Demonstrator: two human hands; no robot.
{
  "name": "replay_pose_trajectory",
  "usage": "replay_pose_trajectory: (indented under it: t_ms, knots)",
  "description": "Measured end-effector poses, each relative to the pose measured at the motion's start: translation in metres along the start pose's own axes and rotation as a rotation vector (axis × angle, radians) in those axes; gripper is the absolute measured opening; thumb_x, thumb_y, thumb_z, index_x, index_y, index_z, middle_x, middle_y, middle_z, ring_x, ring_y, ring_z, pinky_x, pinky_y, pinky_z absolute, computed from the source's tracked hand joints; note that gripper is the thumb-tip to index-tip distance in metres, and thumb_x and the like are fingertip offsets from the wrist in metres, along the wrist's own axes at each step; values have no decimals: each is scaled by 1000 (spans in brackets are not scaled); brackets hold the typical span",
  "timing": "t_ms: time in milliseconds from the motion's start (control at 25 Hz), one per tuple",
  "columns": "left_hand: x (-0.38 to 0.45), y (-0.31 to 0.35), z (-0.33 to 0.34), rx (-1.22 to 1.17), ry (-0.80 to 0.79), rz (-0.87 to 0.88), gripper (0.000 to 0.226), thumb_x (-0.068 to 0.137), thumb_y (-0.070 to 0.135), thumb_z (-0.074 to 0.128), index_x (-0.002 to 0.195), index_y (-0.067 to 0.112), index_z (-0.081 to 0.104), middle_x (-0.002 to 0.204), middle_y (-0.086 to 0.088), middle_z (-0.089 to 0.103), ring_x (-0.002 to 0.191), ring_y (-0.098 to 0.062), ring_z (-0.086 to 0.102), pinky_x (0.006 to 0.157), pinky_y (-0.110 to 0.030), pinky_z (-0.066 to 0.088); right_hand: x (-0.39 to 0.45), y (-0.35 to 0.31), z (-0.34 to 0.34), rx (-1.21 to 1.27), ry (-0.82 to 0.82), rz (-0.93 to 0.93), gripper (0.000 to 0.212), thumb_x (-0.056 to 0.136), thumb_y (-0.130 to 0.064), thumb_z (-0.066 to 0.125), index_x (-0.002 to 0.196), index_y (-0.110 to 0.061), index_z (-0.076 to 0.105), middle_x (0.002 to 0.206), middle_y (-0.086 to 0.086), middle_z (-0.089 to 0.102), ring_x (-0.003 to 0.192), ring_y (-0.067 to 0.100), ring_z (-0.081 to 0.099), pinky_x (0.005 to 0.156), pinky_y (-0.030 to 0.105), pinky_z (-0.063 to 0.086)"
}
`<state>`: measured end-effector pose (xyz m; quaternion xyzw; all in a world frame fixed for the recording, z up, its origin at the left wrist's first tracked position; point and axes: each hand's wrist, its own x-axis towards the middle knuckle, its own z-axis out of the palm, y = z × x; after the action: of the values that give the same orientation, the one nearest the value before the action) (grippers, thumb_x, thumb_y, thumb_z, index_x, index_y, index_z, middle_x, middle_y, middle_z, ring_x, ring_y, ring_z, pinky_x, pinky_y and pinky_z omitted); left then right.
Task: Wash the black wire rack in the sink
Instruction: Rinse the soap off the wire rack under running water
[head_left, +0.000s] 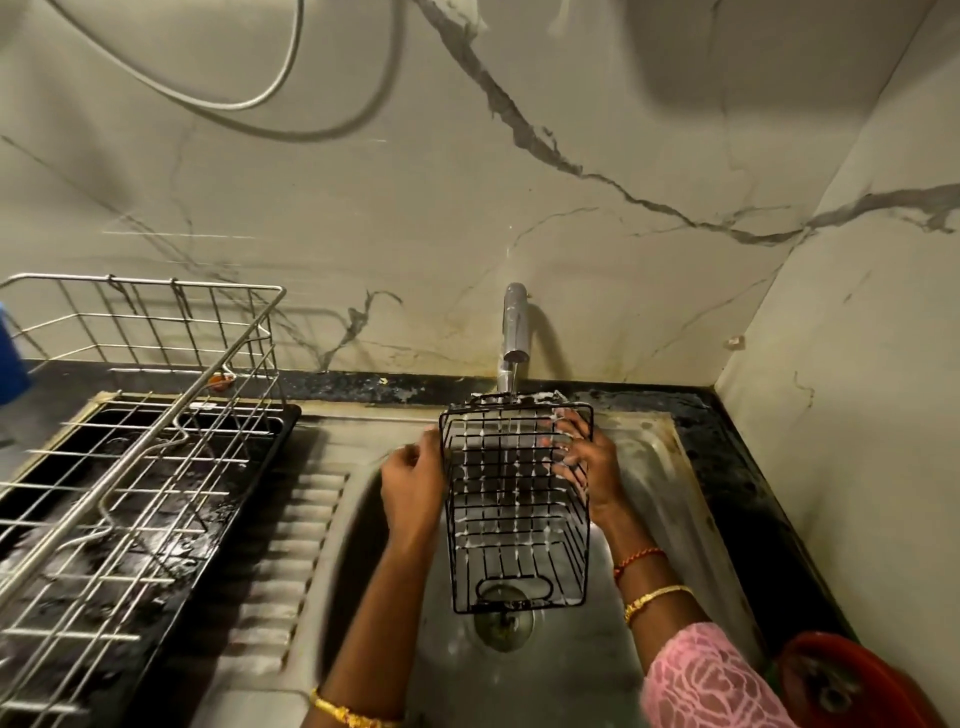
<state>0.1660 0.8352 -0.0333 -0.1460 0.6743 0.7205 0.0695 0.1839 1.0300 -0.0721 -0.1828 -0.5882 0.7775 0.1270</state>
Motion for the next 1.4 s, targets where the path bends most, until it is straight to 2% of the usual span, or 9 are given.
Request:
replay_pose_trajectory:
  t_ms: [160, 280, 400, 520, 920, 1080, 1160, 1280, 1400]
  knots:
    - [-14, 19, 3, 40, 84, 68, 38, 88, 47, 58, 97, 10, 57, 95, -6, 59, 84, -19, 59, 78, -35, 52, -4, 2, -5, 40, 6, 8, 54, 59, -6, 41, 108, -20, 58, 107, 3, 64, 89, 22, 62, 71, 31, 39]
    - [-25, 27, 18, -140, -369, -285, 53, 89, 60, 46, 101, 10, 55, 92, -9, 61, 79, -18, 60, 71, -29, 49, -5, 3, -7, 30, 6, -13, 52, 58, -5, 42, 104, -20, 61, 106, 2, 65, 90, 23, 61, 67, 29, 35]
    - [-20, 18, 36, -241, -495, -421, 87, 84, 74, 33, 139, 7, 38, 138, -23, 48, 123, -35, 50, 103, -43, 41, -6, 5, -1, 28, -5, -11, 50, 59, -7, 44, 105, -22, 61, 109, 4, 65, 92, 22, 62, 70, 33, 40]
    - [-10, 17, 50, -561, -440, -412, 75, 93, 63, 30, 149, 14, 21, 150, -24, 30, 128, -39, 46, 102, -44, 43, -11, 10, 1, 17, -31, 15, 53, 58, -8, 44, 106, -22, 61, 107, 1, 66, 95, 18, 63, 81, 39, 45]
    - [-15, 10, 54, -905, -440, -481, 48, 102, 43, 26, 98, 2, 49, 114, -25, 55, 118, -39, 52, 92, -49, 46, -27, -5, -5, -137, -91, 150, 43, 57, -29, 62, 99, -23, 66, 119, 10, 62, 116, 32, 51, 101, 53, 37]
    - [-11, 5, 58, -898, -458, -469, 50, 101, 43, 26, 115, 1, 50, 128, -26, 55, 116, -42, 54, 92, -52, 44, -38, -46, -1, -170, 302, -173, 20, 87, -12, 57, 106, -10, 65, 106, 7, 65, 88, 10, 60, 69, 17, 49]
    - [-8, 6, 58, -861, -479, -465, 49, 101, 45, 26, 104, 4, 53, 119, -25, 59, 118, -41, 54, 100, -51, 41, -32, -71, 15, -174, 178, -220, 17, 83, 2, 60, 90, -11, 68, 99, 8, 69, 88, 17, 65, 69, 17, 54]
    - [0, 2, 56, -760, -558, -472, 58, 98, 54, 20, 102, 8, 54, 110, -18, 62, 119, -33, 55, 105, -53, 37, -8, -95, 53, -121, -167, 121, 20, 82, 19, 47, 88, 7, 61, 91, 14, 67, 86, 24, 66, 76, 30, 58]
    - [3, -5, 54, -615, -587, -469, 69, 96, 60, 17, 126, 10, 54, 130, -15, 57, 125, -27, 49, 112, -53, 26, 15, -100, 80, -91, -253, 405, 36, 89, 15, 25, 71, 1, 52, 73, 13, 55, 64, 17, 54, 48, 21, 51]
